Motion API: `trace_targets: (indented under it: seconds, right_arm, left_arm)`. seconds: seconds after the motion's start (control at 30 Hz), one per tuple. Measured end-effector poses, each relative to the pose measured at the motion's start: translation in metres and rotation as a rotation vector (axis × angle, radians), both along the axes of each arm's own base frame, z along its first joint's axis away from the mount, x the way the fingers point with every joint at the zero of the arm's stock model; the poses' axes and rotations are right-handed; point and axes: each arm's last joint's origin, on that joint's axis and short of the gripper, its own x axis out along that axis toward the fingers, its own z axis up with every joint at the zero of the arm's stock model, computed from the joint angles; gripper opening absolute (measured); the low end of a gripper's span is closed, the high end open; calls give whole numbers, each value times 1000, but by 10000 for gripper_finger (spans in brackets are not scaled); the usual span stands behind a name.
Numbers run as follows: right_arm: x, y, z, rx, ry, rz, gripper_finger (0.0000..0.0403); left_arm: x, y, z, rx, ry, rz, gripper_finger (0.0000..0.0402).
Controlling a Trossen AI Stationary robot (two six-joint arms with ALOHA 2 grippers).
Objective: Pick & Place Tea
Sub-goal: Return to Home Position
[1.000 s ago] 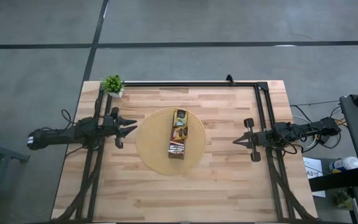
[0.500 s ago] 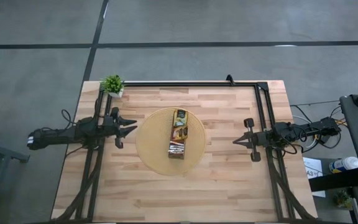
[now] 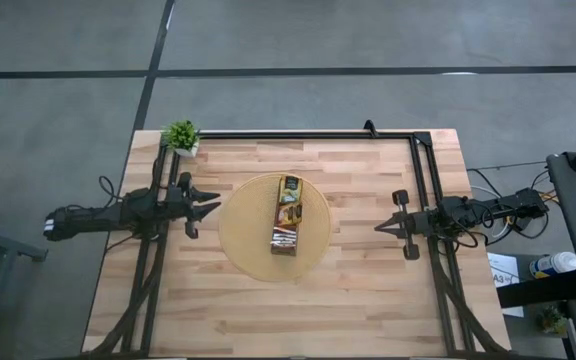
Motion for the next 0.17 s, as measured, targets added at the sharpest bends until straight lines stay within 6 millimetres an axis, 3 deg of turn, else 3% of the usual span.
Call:
trace_targets:
  seconds: [0.17]
  right_arm:
    - [0,0,0,0,0,0,8]
  left_arm:
    - [0,0,0,0,0,0,104]
